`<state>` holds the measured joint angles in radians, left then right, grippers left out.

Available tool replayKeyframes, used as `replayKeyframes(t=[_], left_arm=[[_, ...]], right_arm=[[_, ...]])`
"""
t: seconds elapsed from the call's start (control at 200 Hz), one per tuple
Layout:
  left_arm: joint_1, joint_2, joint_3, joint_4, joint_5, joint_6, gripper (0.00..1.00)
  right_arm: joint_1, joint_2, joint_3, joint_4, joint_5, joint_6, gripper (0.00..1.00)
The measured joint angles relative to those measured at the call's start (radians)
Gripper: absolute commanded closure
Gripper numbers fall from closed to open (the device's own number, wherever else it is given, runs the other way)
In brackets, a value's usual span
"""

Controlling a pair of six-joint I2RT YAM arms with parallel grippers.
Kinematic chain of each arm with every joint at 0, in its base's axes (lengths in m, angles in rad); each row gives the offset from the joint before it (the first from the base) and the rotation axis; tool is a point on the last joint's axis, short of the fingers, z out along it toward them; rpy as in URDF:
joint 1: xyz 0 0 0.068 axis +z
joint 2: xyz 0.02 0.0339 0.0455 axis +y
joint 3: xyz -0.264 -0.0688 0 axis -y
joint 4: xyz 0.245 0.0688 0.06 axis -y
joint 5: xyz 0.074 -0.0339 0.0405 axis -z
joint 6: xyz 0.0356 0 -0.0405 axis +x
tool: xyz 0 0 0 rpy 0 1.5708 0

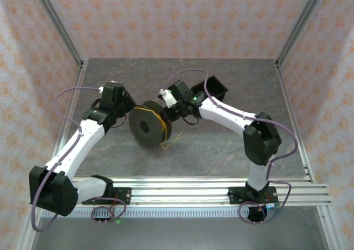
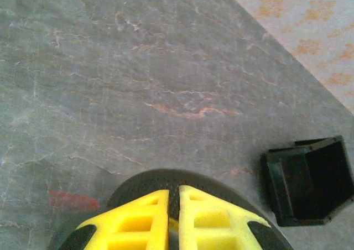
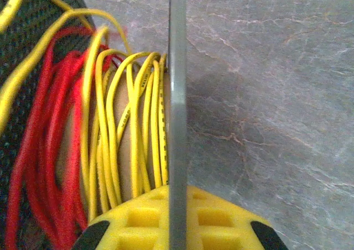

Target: Wrap the cables

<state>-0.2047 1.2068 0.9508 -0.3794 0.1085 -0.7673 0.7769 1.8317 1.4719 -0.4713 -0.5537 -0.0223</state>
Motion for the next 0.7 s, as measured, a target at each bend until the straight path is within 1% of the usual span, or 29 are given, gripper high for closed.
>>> replayKeyframes(t=[0.065, 0.195, 0.26, 0.35, 0.511, 0.606, 0.701], left_arm=[[0.023, 0.030, -0.032, 0.037, 0.028, -0.012, 0.91], [0.077, 0.107, -0.063, 0.109, 0.091, -0.049, 0.90], [0.093, 0.145, -0.065, 0.122, 0.113, -0.060, 0.87], [0.113, 0.182, -0.071, 0.139, 0.134, -0.074, 0.87], [0.140, 0.198, -0.063, 0.130, 0.174, -0.088, 0.87], [0.141, 0.190, -0.026, 0.114, 0.181, -0.089, 0.84], [0.141, 0.171, 0.027, 0.091, 0.183, -0.088, 0.83]], right_arm=[[0.015, -0.013, -0.013, 0.018, 0.020, 0.007, 1.00], [0.037, -0.078, -0.117, 0.103, 0.086, 0.055, 1.00], [0.053, -0.115, -0.166, 0.139, 0.135, 0.074, 1.00], [0.090, -0.165, -0.213, 0.169, 0.217, 0.073, 1.00], [0.159, -0.172, -0.213, 0.169, 0.346, 0.045, 1.00], [0.191, -0.161, -0.198, 0.165, 0.391, 0.014, 1.00], [0.212, -0.158, -0.195, 0.165, 0.425, -0.010, 1.00]])
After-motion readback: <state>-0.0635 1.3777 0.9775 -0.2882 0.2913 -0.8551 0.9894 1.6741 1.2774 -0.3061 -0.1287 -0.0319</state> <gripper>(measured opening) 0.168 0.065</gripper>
